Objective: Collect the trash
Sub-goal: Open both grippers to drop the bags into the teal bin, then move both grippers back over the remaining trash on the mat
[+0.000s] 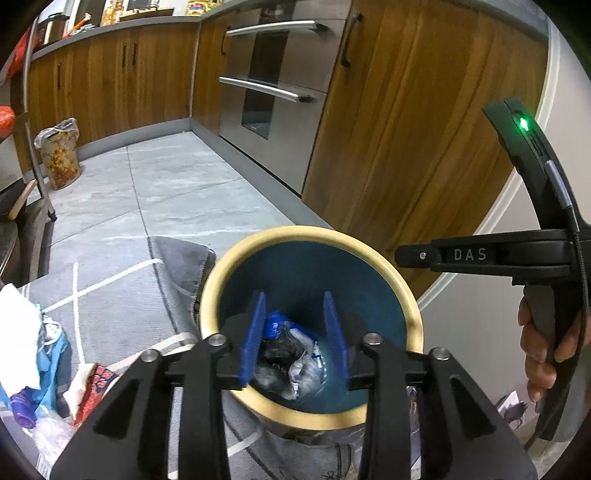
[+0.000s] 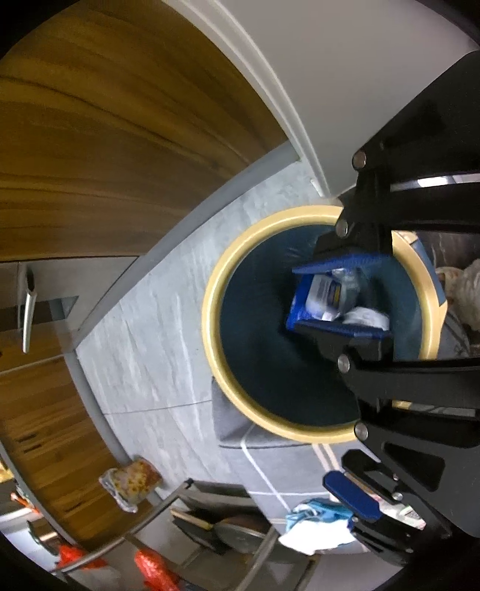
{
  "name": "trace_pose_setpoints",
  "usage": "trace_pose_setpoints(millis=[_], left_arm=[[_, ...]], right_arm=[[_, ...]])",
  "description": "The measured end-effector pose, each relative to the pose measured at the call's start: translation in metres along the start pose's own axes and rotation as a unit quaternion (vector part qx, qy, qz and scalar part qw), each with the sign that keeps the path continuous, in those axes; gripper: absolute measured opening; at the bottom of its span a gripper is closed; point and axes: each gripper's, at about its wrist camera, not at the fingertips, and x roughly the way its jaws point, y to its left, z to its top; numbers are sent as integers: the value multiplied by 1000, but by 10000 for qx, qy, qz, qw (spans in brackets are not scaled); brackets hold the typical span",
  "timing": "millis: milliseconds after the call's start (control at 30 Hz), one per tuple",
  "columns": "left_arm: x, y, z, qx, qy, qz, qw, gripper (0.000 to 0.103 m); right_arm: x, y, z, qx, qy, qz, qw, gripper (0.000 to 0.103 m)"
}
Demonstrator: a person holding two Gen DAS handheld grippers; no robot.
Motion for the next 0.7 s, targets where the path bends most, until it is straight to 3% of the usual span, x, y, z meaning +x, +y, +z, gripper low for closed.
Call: trace_pose_setpoints(millis=[33,100,200,367,433,567,700], left_arm=[[-4,3,0,-28,-34,41,10000,47],[-12,7,0,-77,-123,134,9998,59],[-26,16,-1,-145,-244,246,9993,67],[-50,26,-4,-102,-401,478,9980,83],[-60,33,-4,-149,-467,592,9970,95],[-82,46,-5,-234,-633,739,9950,97],[-103,60,-9,-220,-722,948,9926,97]], right_arm=[[-1,0,0,19,-8,21,10000,40],[-6,3,-1,34,-81,103,9999,61],[-16,9,-1,-48,-305,198,9993,73],[-35,21,0,-111,-741,237,9969,84],[-44,29,0,-181,-948,180,9952,87],[-67,54,-1,-487,-1594,71,9860,96],[-86,78,-5,-790,-2116,-71,9741,98]])
